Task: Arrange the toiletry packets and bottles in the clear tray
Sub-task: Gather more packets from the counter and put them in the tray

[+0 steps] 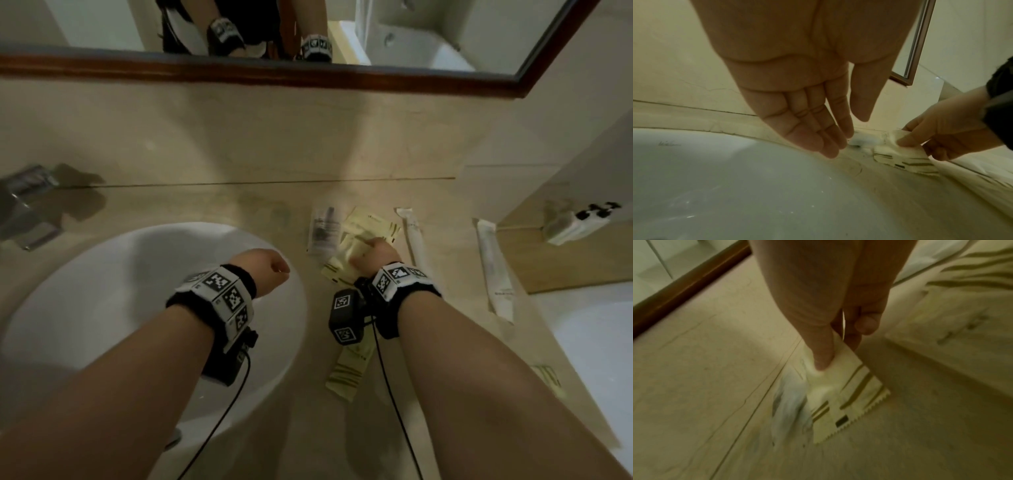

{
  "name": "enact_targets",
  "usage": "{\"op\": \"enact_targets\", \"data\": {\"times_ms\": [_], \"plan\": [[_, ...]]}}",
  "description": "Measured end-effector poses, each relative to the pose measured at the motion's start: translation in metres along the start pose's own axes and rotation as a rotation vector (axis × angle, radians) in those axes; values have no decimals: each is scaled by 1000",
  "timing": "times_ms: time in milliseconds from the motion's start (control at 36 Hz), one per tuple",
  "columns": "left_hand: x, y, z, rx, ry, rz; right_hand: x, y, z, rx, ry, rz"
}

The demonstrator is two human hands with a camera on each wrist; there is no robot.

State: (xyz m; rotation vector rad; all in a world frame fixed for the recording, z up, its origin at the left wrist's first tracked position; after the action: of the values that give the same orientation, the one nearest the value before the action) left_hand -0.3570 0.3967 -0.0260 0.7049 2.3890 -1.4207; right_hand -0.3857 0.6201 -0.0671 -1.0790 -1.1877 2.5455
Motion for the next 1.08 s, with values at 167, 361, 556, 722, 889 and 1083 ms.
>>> {"op": "enact_targets", "data": {"times_ms": [167,361,556,722,889,1083], "plan": [[-5,-4,-15,-26,48,19,-12,-26,-16,213,74,23],[-13,-12,-39,-236,104,-10,-41,-38,-6,411,6,83],[-32,-26,-38,-646,123,-127,-96,-27,39,538,-153,229],[-69,-51,12,-903,69,-206,-151,12,85,609,-267,361],[-107,-96,75,-826,68,-381,-190,48,133,442,-327,191],[-157,-149,174,-806,79,-503,-262,110,216,202,-605,240]]}}
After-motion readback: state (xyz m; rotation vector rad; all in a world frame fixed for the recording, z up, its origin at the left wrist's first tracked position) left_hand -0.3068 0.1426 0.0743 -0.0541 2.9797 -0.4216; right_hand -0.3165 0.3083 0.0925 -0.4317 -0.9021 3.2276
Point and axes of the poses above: each hand's wrist, its own x-axis towards the middle knuckle, its own y-axis out of the palm, z = x × y, the point moved 10 cm from there along x, towards the middle knuckle, and after that the axes turned 8 degrees about y, right-handed, at the moved point
